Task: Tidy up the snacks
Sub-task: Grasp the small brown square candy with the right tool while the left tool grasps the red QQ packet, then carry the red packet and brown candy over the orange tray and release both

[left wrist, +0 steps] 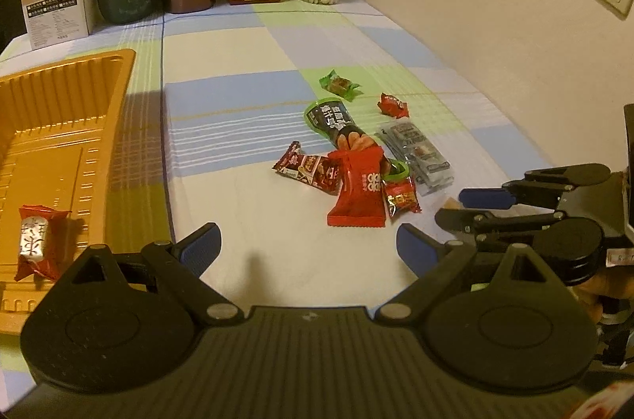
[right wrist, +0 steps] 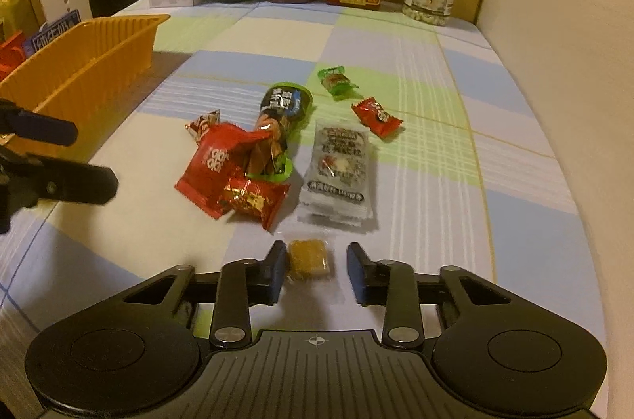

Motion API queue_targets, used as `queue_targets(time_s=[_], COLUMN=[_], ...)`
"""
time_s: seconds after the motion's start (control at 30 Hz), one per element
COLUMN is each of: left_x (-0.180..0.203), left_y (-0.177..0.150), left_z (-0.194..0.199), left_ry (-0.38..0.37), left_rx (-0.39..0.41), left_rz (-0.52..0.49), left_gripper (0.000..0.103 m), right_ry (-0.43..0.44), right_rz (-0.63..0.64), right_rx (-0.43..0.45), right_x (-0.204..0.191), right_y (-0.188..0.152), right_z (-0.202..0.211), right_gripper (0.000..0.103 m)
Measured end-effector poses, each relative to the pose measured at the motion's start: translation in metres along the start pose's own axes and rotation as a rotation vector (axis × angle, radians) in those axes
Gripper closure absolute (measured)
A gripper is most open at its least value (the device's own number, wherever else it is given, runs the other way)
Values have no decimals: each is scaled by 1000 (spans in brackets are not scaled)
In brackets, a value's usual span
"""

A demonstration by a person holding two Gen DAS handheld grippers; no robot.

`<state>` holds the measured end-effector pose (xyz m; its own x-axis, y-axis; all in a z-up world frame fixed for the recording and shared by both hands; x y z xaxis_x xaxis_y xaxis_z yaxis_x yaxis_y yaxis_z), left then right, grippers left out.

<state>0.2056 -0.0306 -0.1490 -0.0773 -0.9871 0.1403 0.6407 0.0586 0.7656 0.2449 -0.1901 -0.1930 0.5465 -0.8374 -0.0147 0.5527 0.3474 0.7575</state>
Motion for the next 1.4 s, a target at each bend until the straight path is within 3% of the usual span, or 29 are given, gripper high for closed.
queue_targets(time_s=[0.03,0.2,0.37,0.53,0.63,0.93,1.03,1.13,1.4], left_x=[0,7,15,14,20,36,39,38,30], left_y=[0,3,4,7,11,20,19,17,5], left_z=[-2,-9,-28,-44,-53,-69,-73,-71,-42], left_ry=[0,-26,-21,-33,-22,-28,-21,-19,-12], left_rx=[-1,10,9,33,40,54,41,37,33], left_rz=[-2,-12,-46,23,16,-22,-56,-68,-37], left_gripper=[9,11,31,44,56,60,74,79,81], right_ry=[5,-3,-38,-62,-66,-59,-60,-60,-67], right_rz=[-1,-44,-141,-176,-188,-212,-218,-219,-233], right_rx=[-1,-2,28,40,39,34,32,32,43], right_x=[-1,0,14,23,24,25,25,25,23], right_y=[1,4,7,9,8,6,6,6,11], right_z=[0,4,19,30,32,31,29,30,38], right_gripper=[81,81,81,82,81,82,82,82,82])
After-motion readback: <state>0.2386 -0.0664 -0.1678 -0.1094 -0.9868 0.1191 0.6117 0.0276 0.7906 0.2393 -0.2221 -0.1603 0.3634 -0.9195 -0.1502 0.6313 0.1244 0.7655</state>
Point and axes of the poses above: each gripper's, at about its wrist camera, not at the fingertips, and z roughly against the way its jaws point, x to its right, y to its top, the point moved 7 cm from there along -z, roughly the way its jaws point, and after that the axes turned 8 degrees about x, right-handed, at the moved point
